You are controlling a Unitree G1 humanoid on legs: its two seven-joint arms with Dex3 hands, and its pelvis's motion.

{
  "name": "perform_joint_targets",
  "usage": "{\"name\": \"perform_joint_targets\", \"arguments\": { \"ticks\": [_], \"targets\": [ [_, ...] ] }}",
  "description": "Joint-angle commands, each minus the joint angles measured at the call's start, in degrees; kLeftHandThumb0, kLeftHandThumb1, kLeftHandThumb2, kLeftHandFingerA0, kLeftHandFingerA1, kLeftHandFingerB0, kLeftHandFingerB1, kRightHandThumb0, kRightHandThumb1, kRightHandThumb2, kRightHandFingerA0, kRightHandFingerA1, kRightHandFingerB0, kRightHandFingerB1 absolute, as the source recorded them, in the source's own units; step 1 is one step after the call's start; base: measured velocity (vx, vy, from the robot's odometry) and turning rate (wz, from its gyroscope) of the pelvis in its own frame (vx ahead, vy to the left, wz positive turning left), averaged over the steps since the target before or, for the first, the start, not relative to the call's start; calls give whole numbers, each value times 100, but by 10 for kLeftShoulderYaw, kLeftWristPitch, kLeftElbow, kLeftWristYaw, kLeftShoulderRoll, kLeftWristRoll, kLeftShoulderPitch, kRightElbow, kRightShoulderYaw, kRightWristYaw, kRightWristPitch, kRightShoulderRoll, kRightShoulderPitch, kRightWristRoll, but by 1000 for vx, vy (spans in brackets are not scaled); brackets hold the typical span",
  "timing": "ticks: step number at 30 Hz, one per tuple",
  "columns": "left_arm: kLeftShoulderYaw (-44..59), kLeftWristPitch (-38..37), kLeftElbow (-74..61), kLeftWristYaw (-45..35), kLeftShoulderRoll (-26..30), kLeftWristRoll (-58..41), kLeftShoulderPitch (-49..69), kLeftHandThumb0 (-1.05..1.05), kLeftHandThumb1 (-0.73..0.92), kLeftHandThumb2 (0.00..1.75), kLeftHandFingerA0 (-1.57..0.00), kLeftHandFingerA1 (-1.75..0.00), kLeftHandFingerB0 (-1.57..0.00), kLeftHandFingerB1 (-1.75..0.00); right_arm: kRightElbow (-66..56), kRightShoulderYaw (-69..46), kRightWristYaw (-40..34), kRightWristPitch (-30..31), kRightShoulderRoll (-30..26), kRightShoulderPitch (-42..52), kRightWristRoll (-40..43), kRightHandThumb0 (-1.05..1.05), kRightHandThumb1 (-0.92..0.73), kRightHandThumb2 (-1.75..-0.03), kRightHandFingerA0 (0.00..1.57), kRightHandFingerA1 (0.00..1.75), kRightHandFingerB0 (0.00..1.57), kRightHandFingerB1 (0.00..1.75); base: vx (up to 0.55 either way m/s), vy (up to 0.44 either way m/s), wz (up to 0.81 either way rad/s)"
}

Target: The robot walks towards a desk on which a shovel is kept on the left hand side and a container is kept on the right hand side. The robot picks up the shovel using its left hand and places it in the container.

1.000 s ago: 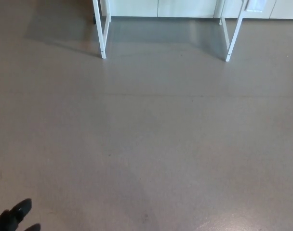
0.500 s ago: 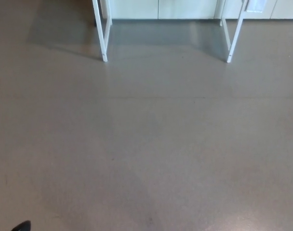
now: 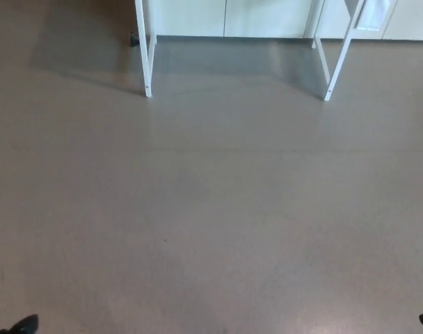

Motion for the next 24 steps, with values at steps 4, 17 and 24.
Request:
{"name": "perform_joint_targets", "arguments": {
  "ticks": [4, 17, 24],
  "targets": [
    [-5, -19, 3, 5, 3, 6, 0, -17, 69, 61, -28, -39, -18, -32, 4, -4, 4, -17, -6, -7, 6, -22, -60, -57, 53, 54, 31, 45, 153, 114, 7],
    [-8, -29, 13, 7, 6, 11, -5, -13, 50, 92, -23, -53, -11, -47, 20, 0, 7, -19, -14, -25, 3, -23, -39, -89, 46, 66, 22, 55, 132, -183, 11],
    [-9, -28, 12, 5, 7, 12, -5, -14, 49, 92, -25, -54, -12, -48, 24, 0, 11, -24, -16, -25, 4, -23, -40, -90, 46, 66, 22, 56, 86, 27, -8]
  ]
}}
